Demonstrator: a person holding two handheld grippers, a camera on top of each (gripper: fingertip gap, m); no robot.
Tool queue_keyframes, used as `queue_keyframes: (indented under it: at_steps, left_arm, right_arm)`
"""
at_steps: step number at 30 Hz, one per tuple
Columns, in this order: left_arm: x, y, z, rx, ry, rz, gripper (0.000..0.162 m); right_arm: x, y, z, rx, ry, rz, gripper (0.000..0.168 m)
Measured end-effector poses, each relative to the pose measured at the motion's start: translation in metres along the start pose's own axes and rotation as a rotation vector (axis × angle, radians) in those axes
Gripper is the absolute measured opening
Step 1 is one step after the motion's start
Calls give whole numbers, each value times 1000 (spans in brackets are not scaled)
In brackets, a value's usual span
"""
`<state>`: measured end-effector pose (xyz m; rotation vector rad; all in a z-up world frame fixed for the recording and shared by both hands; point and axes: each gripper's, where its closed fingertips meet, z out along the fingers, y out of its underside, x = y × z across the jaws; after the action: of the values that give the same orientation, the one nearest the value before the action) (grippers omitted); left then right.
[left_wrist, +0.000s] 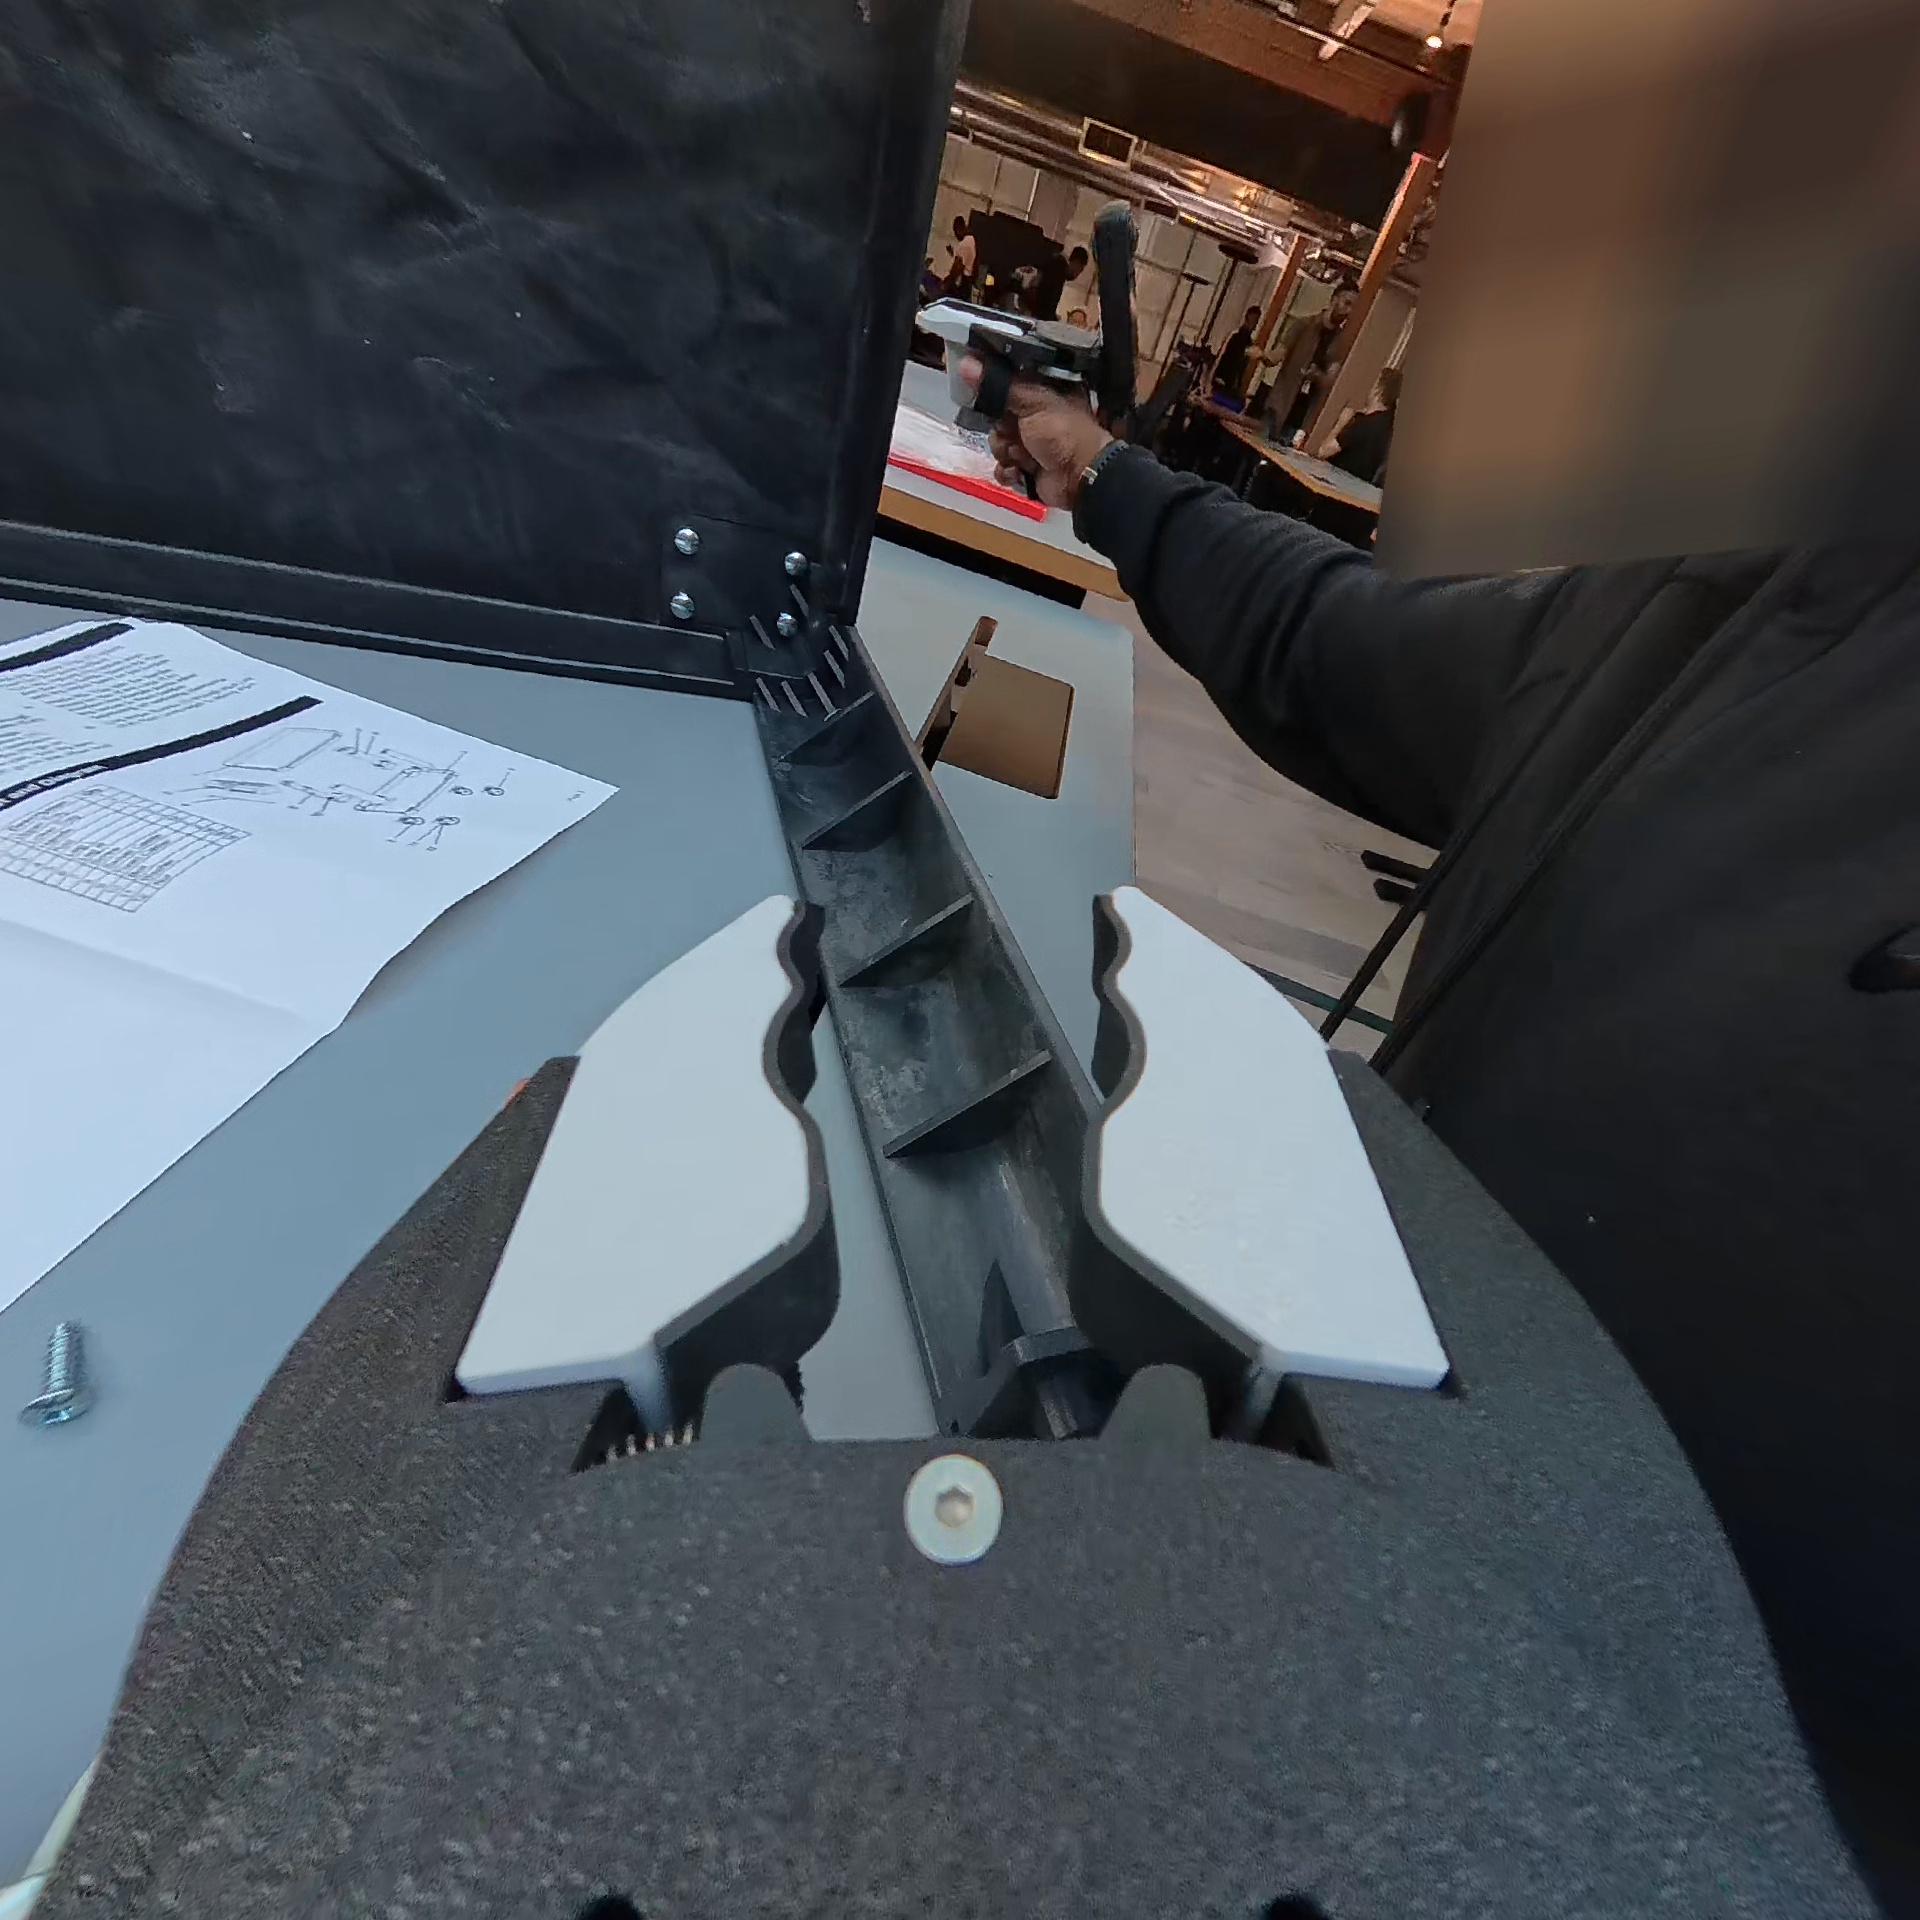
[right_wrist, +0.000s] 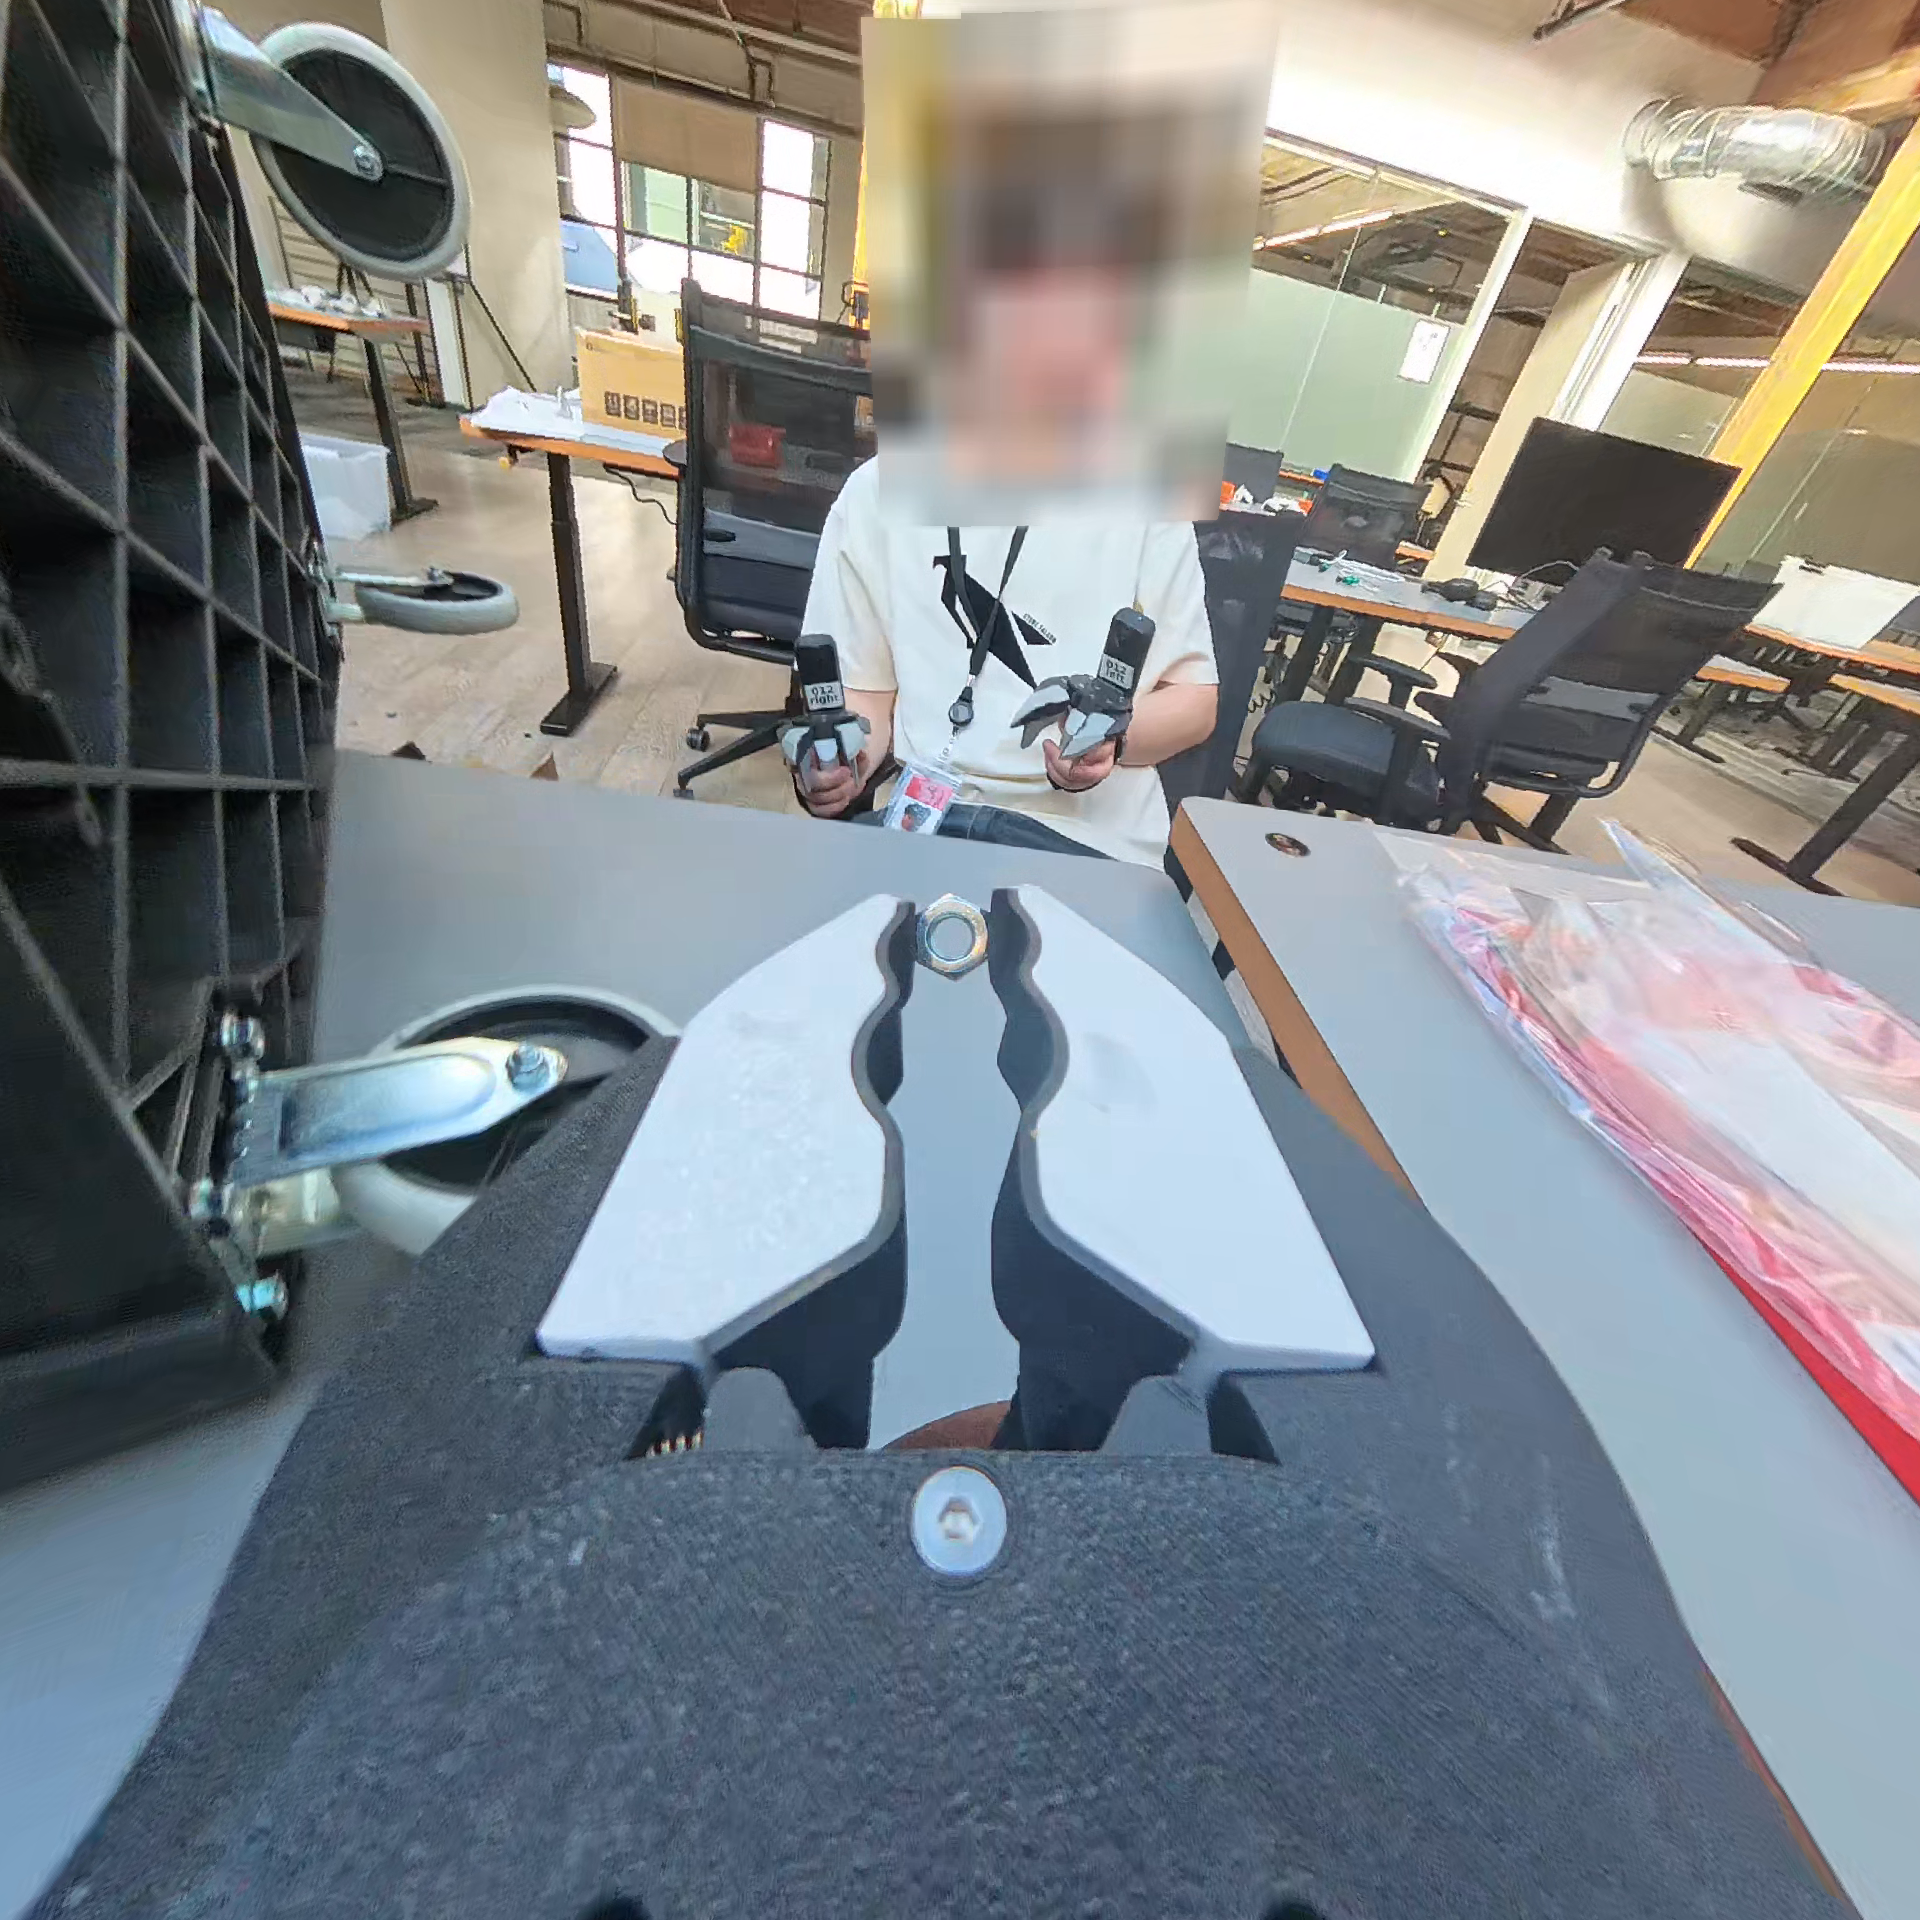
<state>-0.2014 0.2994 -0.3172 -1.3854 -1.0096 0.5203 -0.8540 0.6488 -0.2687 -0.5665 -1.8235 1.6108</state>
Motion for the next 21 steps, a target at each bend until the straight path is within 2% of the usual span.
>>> queue_keyframes:
  at_steps: [3, 8, 14, 21]
  left_arm:
    - [-4, -2, -8, -5, -45, 14, 51]
    - [-16, -5, -10, -14, -96, 3, 51]
    - [-24, -9, 2, -32, -133, 4, 51]
    - [-31, -4, 21, -108, -196, 26, 51]
  right_arm:
    - [3, 5, 35, 10, -6, 81, 13]
    - [12, 10, 70, 69, 6, 186, 13]
    - [25, 20, 103, 146, 33, 262, 13]
    - [17, 16, 150, 283, -4, 329, 13]
